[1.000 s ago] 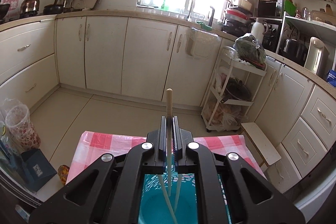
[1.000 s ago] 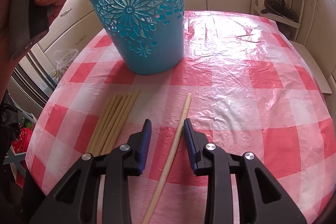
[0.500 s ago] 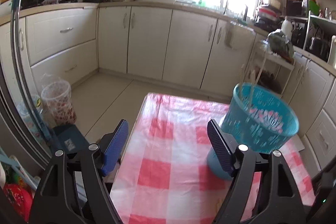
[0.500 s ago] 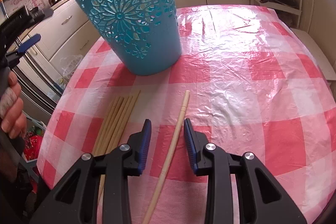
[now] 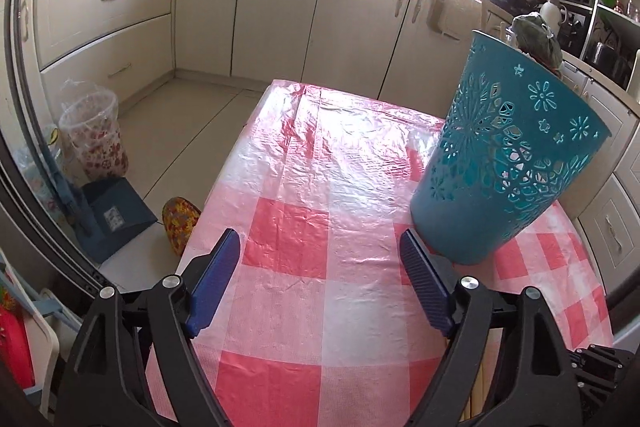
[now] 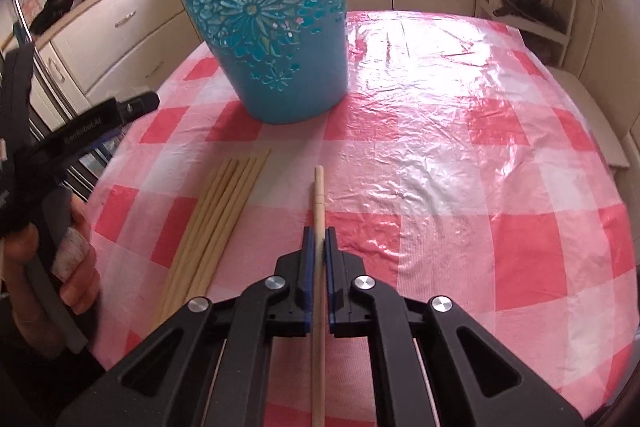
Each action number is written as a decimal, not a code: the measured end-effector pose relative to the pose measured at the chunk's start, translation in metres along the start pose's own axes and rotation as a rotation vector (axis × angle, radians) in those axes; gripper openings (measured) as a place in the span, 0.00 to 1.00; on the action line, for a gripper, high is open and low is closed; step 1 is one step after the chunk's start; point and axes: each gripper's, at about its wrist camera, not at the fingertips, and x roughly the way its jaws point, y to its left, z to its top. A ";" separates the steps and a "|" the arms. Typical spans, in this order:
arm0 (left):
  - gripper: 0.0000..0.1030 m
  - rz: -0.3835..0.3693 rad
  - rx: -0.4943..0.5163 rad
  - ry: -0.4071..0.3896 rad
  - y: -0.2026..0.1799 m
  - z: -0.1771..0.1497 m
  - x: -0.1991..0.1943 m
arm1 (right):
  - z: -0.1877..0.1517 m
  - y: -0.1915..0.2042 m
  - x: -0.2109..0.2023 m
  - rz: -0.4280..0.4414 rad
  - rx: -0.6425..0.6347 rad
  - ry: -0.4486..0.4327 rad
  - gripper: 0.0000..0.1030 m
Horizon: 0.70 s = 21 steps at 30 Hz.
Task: Organize utensils
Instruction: 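Close the right gripper on another wooden chopstick, then lift the chopstick over the blue basket and open the right gripper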
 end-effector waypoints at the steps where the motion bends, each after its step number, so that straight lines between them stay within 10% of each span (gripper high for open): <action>1: 0.76 -0.001 -0.010 0.006 0.002 0.000 0.001 | 0.001 -0.001 -0.006 0.032 0.024 -0.016 0.06; 13: 0.77 -0.009 -0.028 0.020 0.004 0.002 0.004 | 0.078 0.013 -0.101 0.357 0.145 -0.379 0.06; 21: 0.77 -0.020 -0.035 0.025 0.006 0.002 0.005 | 0.193 0.040 -0.088 0.262 0.156 -0.646 0.06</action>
